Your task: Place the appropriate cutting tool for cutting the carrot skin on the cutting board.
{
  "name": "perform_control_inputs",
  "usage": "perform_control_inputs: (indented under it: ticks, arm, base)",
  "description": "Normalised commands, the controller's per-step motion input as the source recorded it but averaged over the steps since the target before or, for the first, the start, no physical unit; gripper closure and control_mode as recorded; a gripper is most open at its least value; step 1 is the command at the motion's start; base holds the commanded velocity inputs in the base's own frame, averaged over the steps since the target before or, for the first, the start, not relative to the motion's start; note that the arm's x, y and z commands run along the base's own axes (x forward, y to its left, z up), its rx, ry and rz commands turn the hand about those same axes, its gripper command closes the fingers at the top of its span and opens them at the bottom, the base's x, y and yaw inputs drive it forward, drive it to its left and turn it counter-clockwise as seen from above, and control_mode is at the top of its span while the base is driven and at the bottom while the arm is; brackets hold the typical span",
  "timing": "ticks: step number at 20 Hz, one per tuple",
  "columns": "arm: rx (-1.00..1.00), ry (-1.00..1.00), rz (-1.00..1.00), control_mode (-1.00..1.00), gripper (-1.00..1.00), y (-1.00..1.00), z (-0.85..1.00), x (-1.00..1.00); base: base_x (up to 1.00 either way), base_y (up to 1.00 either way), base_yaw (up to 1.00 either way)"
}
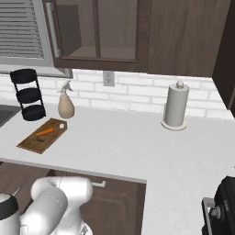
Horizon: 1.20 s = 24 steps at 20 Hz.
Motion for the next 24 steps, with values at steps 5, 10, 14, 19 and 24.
perform_control_inputs:
  ticks: [5, 10, 14, 19, 24]
  arm:
    - [-0.05, 0.04, -0.01, -1.00, -1.00, 0.43, -0.18, 0.16]
    - [-0.02, 0.10, 0.00, -1.00, -1.00, 0.23, -0.35, 0.09]
    - [0.00, 0.03, 0.00, -1.00, -1.00, 0.00, -0.47, 0.00]
    - [0.00, 0.01, 0.00, -1.00, -1.00, 0.00, -0.43, 0.00]
    - [0.00, 0.01, 0.00, -1.00, -1.00, 0.09, -0.38, 0.00]
  base:
    - [0.00, 0.00, 0.00]
    - [0.00, 0.00, 0.00]
    - [0.00, 0.00, 0.00]
    - [0.00, 0.00, 0.00]
    - [0.00, 0.00, 0.00]
